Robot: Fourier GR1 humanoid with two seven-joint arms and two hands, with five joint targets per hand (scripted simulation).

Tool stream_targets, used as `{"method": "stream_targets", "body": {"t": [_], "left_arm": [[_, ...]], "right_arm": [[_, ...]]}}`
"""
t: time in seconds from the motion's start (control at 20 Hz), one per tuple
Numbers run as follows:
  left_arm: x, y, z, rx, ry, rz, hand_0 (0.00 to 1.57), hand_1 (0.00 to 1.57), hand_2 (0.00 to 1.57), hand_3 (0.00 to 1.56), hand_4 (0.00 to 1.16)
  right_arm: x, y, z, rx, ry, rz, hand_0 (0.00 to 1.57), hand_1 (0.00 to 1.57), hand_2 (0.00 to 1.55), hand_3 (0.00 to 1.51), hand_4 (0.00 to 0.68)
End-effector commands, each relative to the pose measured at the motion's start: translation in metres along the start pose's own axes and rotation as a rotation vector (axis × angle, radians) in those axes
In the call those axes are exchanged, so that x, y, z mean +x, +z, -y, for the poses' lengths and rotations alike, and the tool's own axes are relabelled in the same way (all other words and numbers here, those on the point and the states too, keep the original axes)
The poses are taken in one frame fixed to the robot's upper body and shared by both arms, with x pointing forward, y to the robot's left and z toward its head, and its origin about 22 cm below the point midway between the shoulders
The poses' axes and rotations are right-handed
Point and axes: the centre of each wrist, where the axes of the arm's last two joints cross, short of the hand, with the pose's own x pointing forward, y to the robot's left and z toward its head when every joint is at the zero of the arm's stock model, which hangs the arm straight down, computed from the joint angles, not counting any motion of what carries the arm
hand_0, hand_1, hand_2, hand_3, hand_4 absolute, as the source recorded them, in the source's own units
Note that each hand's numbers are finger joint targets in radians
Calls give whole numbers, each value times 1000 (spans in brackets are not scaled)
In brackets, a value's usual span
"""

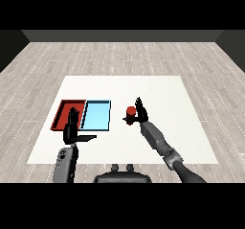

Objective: Pick the red can and put it in the red box

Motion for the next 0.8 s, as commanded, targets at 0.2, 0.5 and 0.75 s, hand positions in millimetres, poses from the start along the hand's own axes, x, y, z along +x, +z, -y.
{"method": "stream_targets", "body": {"t": [0.2, 0.5, 0.75], "left_arm": [[8, -3, -15, -2, 17, -7, 0, 0, 0, 0, 0], [13, 3, -5, -6, 5, 3, 0, 0, 0, 0, 0], [18, -2, -12, 0, -6, 0, 0, 0, 0, 0, 0]], "right_arm": [[-3, -3, -8, -13, 7, -29, 0, 0, 0, 0, 0], [-5, 3, -15, -74, 82, -41, 1478, 1478, 1464, 1432, 655], [1, -9, -1, -52, 138, 8, 1494, 1494, 1464, 1437, 667]]}}
